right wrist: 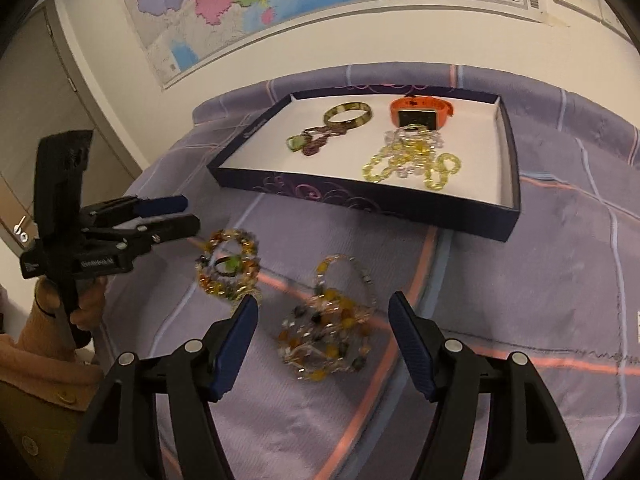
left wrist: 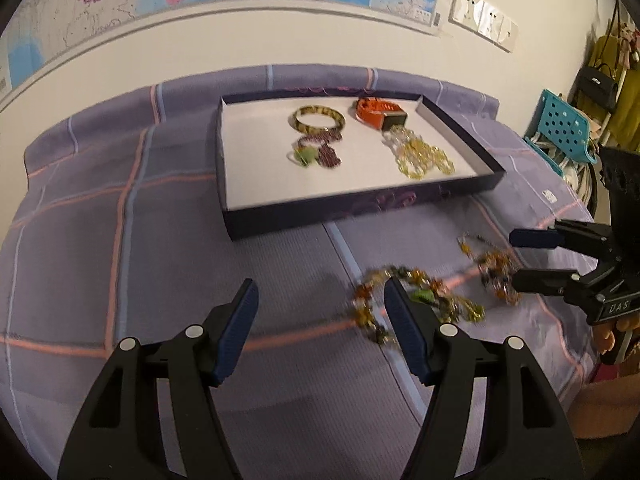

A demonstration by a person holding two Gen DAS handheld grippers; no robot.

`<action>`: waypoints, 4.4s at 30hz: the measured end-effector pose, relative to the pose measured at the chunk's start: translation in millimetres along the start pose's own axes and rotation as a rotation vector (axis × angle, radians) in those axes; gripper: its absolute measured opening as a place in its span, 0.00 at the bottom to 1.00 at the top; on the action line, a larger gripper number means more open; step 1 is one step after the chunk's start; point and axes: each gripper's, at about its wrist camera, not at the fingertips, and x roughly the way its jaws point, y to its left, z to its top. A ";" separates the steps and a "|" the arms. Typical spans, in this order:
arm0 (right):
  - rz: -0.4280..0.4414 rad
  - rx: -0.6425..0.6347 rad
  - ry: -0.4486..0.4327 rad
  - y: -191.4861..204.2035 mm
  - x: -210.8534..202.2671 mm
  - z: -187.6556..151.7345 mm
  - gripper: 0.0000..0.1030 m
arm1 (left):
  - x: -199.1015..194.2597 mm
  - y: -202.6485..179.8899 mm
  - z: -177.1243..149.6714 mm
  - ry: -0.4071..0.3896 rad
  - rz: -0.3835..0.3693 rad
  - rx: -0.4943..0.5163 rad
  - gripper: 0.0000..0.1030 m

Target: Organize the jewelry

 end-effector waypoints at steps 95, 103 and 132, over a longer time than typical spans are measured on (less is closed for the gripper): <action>0.037 0.008 -0.265 -10.4 -58.8 74.3 0.07 | -24.8 -25.4 62.4 -0.104 -0.215 0.044 0.10; 0.015 0.029 -0.265 -23.5 -45.4 95.4 0.07 | -10.0 -10.4 82.8 -0.099 -0.181 0.027 0.10; 0.044 0.065 -0.194 -35.9 0.5 114.1 0.07 | 38.4 7.4 96.3 -0.029 -0.131 -0.024 0.10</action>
